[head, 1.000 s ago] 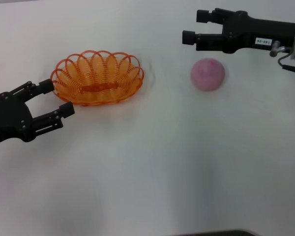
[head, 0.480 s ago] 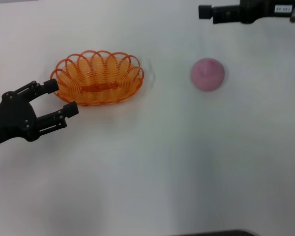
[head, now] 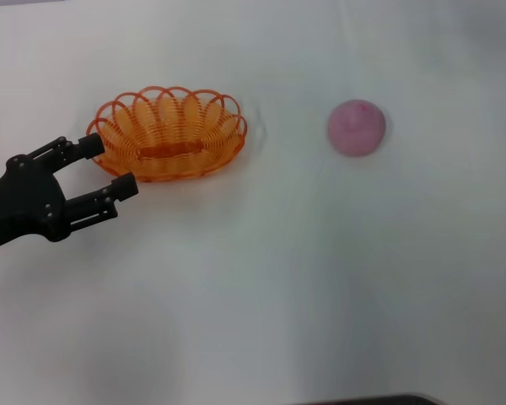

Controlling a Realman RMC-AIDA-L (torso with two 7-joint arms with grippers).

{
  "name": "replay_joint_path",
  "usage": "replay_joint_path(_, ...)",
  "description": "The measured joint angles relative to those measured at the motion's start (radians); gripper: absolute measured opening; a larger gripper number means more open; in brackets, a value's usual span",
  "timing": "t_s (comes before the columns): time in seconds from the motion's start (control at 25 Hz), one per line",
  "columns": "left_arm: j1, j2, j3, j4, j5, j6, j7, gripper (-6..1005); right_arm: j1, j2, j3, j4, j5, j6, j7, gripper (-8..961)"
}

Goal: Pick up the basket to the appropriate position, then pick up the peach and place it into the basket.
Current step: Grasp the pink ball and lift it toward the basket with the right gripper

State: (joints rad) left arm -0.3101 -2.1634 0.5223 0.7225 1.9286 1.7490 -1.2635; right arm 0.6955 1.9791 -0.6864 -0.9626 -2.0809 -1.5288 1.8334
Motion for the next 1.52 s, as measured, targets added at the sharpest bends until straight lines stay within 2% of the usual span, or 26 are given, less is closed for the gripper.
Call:
replay_joint_path(0.36,-0.003,0.001,0.003,-0.001,-0.006,0.003,0.001,844,0.036,0.005,-0.016,-0.003,-0.061,0.005,0.026,957)
replay_joint_path(0.56,-0.013,0.001,0.002,-0.011,-0.005,0.001,0.000,844,0.070,0.013,-0.048,-0.012,-0.170,0.007,0.070,956)
replay_joint_path(0.92,-0.015,0.002,0.002,-0.016,0.000,-0.003,0.000,843,0.147,0.042,-0.148,-0.006,-0.415,0.052,0.173,955)
replay_joint_path(1.28,-0.015,0.003,0.002,-0.031,0.001,-0.024,0.000,843,0.188,0.062,-0.244,0.012,-0.559,0.061,0.254,954)
replay_joint_path(1.52,-0.019,0.004,0.002,-0.040,0.001,-0.035,0.002,844,0.217,0.075,-0.260,0.039,-0.656,0.055,0.280,954)
